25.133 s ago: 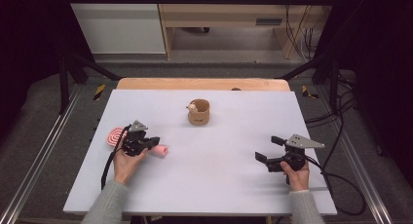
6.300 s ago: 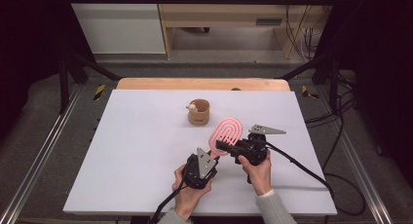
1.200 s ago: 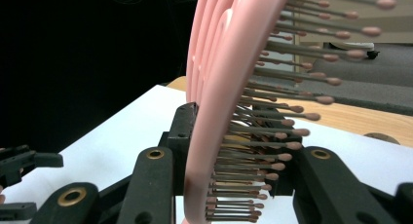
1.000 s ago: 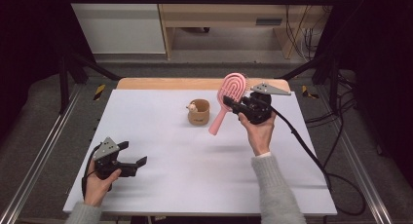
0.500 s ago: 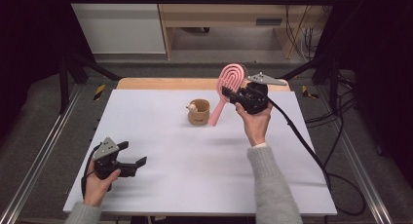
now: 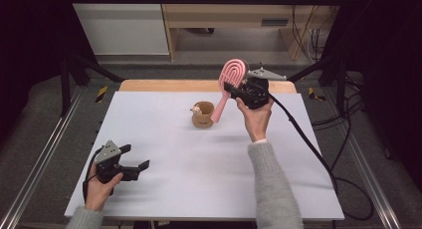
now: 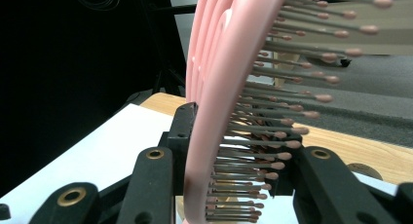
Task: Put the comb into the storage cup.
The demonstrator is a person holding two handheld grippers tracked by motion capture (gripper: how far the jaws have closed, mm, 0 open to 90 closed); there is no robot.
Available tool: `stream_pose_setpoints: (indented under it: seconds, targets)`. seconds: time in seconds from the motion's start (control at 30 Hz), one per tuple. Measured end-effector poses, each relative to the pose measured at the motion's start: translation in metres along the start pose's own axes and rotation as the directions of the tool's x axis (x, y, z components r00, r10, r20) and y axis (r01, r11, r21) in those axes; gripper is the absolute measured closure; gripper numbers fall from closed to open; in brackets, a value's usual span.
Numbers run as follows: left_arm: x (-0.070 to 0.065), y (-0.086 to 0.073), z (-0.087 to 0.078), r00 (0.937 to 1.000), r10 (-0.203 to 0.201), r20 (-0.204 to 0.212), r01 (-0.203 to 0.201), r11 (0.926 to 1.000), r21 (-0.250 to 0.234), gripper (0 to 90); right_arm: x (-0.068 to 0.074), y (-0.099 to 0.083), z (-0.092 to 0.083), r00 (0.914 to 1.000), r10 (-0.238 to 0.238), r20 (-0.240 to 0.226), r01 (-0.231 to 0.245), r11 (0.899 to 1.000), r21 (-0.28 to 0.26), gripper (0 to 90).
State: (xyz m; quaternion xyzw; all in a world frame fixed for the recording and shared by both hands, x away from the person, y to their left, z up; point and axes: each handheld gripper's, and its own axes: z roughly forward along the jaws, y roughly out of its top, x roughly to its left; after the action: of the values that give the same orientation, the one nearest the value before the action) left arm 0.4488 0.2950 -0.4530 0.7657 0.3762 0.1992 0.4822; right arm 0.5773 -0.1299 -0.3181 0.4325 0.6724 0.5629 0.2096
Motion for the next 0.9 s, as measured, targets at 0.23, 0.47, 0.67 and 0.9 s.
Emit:
stream_pose_setpoints:
  seconds: [0.23,0.47,0.67,0.9]
  targets:
    - [0.000,0.000,0.000,1.0000,0.003,0.001,-0.003,1.0000,0.001,3.6,0.000,0.001,0.010,0.9999,0.007,0.008,-0.007,1.000,0.000,63.1]
    - [0.000,0.000,0.000,1.0000,0.007,0.002,-0.007,1.0000,0.004,3.6,0.001,0.006,0.017,0.9999,0.000,0.016,0.000,1.000,-0.008,63.1]
    - [0.000,0.000,0.000,1.0000,0.005,0.001,-0.005,1.0000,0.001,3.6,0.002,0.012,0.023,0.9998,-0.005,0.021,0.005,1.000,-0.017,63.1]
    - [0.000,0.000,0.000,0.9999,0.011,0.003,-0.011,0.9999,0.005,3.6,0.002,0.016,0.028,0.9993,-0.003,0.036,0.004,1.000,-0.028,63.1]
